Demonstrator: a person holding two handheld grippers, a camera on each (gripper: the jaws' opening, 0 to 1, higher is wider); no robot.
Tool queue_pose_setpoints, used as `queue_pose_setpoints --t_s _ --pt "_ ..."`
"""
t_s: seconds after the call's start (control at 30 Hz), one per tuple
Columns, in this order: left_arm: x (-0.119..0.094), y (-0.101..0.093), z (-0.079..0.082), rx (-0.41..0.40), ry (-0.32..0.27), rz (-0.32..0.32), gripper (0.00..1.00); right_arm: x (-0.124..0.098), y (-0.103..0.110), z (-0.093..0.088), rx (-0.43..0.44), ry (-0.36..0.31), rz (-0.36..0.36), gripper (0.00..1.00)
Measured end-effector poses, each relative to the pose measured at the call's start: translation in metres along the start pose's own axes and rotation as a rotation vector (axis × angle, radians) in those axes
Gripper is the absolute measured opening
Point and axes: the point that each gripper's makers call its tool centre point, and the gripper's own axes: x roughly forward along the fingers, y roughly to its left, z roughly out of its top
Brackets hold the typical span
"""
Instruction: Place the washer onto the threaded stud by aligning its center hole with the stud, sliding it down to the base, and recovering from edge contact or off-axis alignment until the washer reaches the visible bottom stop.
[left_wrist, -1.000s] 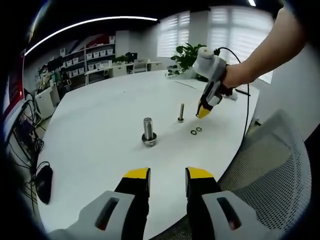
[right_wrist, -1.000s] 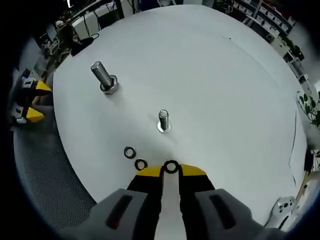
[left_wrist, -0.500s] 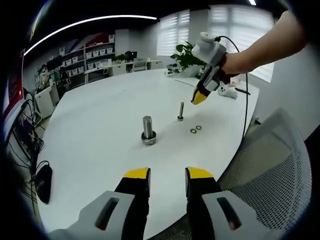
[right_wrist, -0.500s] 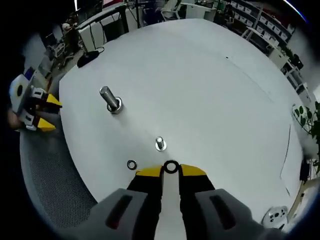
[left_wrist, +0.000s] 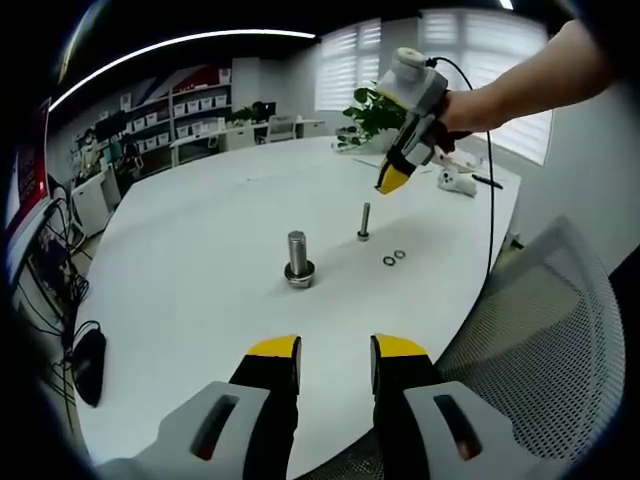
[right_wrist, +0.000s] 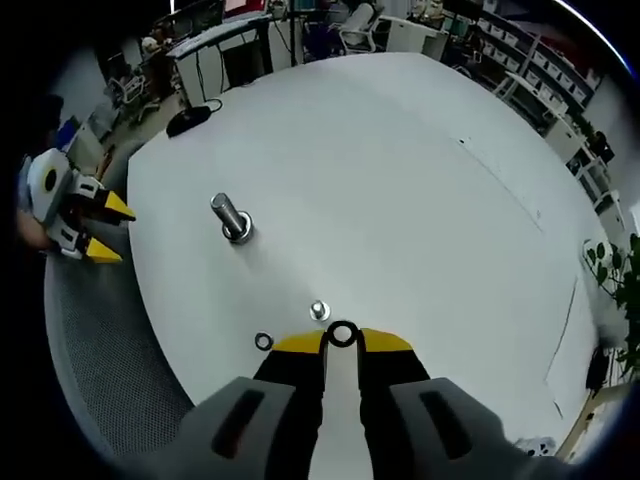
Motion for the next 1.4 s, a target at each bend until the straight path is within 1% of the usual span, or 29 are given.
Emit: queue_pose_setpoints --t_s 0.17,0.33,0.43,0.57,0.7,0.9,1.1,1.2,1.4 --pt "0.000 0.001 -0.001 -0.003 0.004 0.004 0.26 0.000 0.000 0.009 -0.008 -0.014 0.011 0.14" --pt "0.000 0.001 -0.001 -0.002 0.001 0.009 0.26 0.006 0.009 0.011 -0.041 0.002 0.035 0.14" --pt "0.000 0.002 0.000 -0.003 -0.002 0.014 0.26 0.010 0.012 0.010 -0.077 0.022 0.039 0.14" --pt "0.000 0.003 0.000 -0.002 -0.002 0.018 0.26 0.014 0.017 0.010 -0.093 0.031 0.050 0.14" --pt "0.000 0.003 -0.001 -0.001 0.000 0.018 0.26 0.021 0.018 0.005 -0.106 0.055 0.060 0.14" --pt "0.000 0.003 -0.001 -0.003 0.002 0.017 0.26 0.027 0.018 0.003 -0.099 0.065 0.063 0.14" --pt "0.000 0.002 -0.001 -0.003 0.003 0.016 0.26 0.028 0.022 0.004 -0.107 0.069 0.063 0.14" --pt "0.000 0.002 -0.001 -0.001 0.002 0.017 0.26 0.032 0.020 0.004 -0.121 0.079 0.059 0.14" --pt "0.000 0.002 -0.001 0.001 0.001 0.016 0.26 0.039 0.019 0.002 -0.119 0.095 0.066 0.14"
